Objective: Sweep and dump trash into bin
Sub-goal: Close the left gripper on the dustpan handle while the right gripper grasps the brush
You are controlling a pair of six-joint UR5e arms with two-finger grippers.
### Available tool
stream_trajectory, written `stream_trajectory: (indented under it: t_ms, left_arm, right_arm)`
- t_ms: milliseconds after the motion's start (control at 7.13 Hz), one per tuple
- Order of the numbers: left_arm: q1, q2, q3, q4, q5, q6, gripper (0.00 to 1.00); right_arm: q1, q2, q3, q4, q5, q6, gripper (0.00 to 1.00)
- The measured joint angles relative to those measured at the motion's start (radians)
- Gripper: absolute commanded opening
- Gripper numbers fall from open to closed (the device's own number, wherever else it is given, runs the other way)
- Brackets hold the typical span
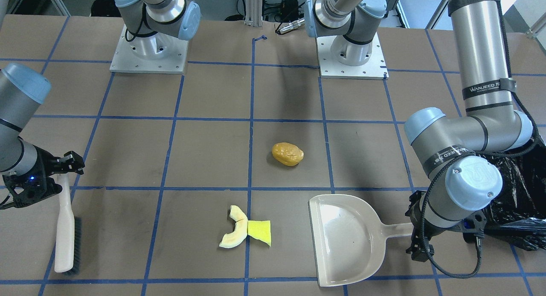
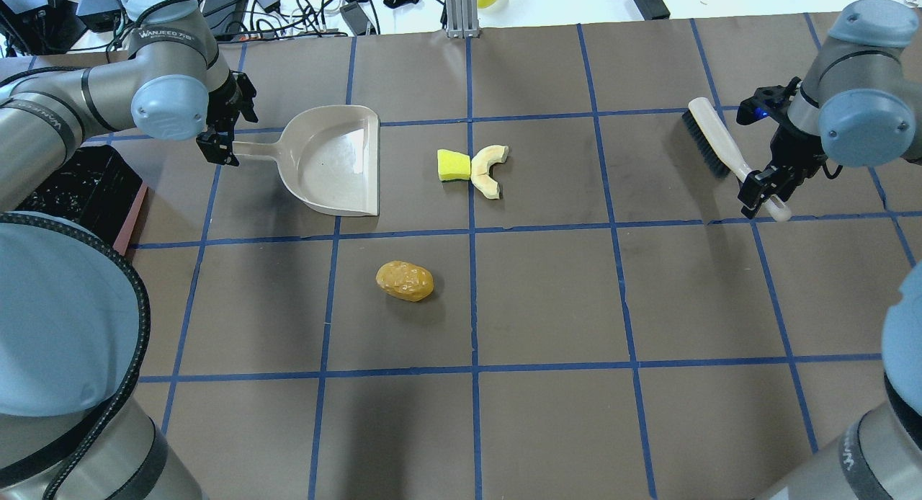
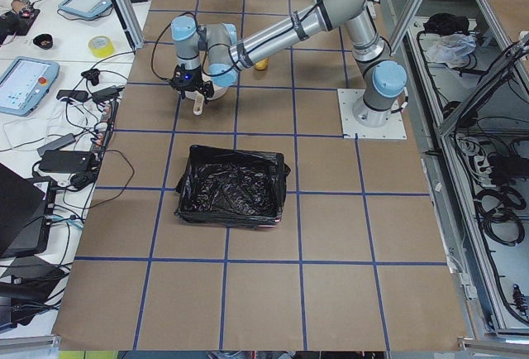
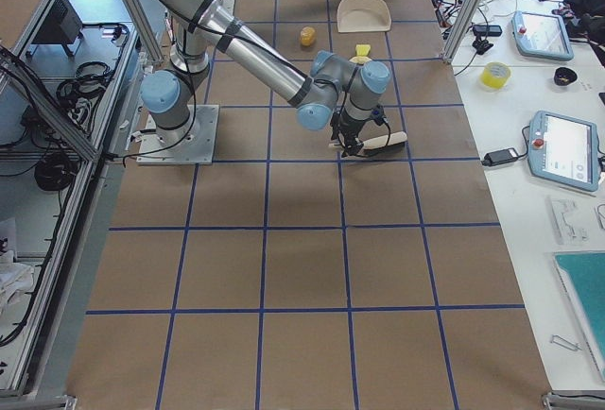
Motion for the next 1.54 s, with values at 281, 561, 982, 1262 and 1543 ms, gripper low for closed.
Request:
stream_trajectory:
  t_ms: [281, 561, 982, 1262, 1543]
  left_arm:
    - [0.001, -0.007, -0.010, -0.003, 0.002, -0.002, 0.10]
    - [0.000, 0.000, -0.012, -0.002, -0.007, 0.006, 0.00]
    - [0.000, 0.010, -0.013, -0.005, -0.036, 0.000, 0.00]
    - [-0.011, 0.026, -0.006, -0.004, -0.026, -0.004, 0.00]
    - [-0.069, 0.057, 0.002, 0.004, 0.025, -0.044, 0.00]
  right_arm:
    - [-0.001, 0.001, 0.007, -0.016, 0.000, 0.037, 0.61]
    - [-0.001, 0.001, 0.007, -0.023, 0.001, 0.057, 0.49]
    - [-0.001, 0.000, -0.002, -0.026, 0.001, 0.065, 0.06]
    - [-0.001, -0.002, -0.005, -0.025, -0.002, 0.087, 0.03]
    - [0.003, -0.009, -0.017, -0.022, -0.024, 0.132, 0.00]
